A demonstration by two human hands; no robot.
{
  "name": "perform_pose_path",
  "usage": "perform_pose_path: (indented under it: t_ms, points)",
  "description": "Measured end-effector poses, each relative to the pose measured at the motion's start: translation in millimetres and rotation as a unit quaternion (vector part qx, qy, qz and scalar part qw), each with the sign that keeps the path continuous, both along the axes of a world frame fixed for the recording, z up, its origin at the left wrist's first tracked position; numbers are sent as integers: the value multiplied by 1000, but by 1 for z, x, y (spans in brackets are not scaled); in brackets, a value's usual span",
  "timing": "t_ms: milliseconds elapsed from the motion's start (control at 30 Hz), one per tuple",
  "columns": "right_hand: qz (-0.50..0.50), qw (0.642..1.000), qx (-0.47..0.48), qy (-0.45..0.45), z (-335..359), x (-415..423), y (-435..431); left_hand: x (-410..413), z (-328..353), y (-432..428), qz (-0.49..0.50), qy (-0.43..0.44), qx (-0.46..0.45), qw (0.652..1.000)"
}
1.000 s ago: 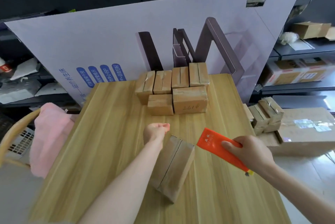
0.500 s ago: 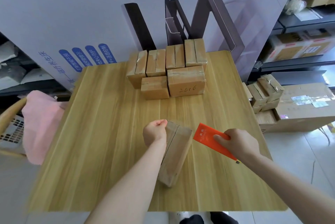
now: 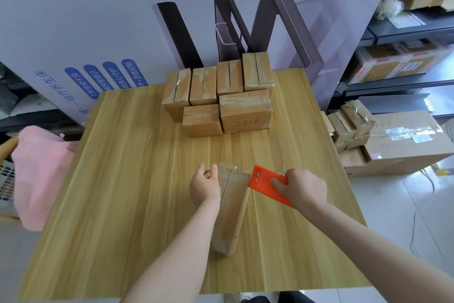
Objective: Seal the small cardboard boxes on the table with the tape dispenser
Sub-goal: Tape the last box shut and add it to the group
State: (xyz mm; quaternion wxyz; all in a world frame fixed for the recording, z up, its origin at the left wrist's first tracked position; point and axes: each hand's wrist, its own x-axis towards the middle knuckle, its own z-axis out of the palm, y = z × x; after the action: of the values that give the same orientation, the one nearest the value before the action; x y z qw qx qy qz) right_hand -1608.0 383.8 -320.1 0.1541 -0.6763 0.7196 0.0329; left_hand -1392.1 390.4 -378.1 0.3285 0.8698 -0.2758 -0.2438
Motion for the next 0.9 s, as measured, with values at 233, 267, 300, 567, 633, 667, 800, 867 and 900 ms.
perform_pose_path:
  t_ms: [233,267,300,567,633,667,800,867,900]
  points:
    - [5,1000,-6,-2,3,7,-5,2,8,16,-81,-103,-87,988]
    - [6,1000,-6,-1,4,9,-6,2,3,24,-132,-125,-97,979]
    - [8,1000,-7,-1,4,9,-7,3,0,30,-183,-141,-88,969]
    - [59,998,2,31,17,18,-23,7,-6,34,-278,-188,16,942]
    - [71,997,9,41,23,23,-27,6,-4,32,-274,-197,38,941]
    - [74,996,11,45,26,25,-29,6,-4,31,-264,-197,50,943]
    - [86,994,15,70,33,35,-30,3,-5,29,-247,-222,79,940]
    - [90,992,17,86,39,41,-33,2,-4,29,-242,-227,76,940]
    - [91,991,18,95,42,44,-34,2,-3,29,-240,-221,71,943]
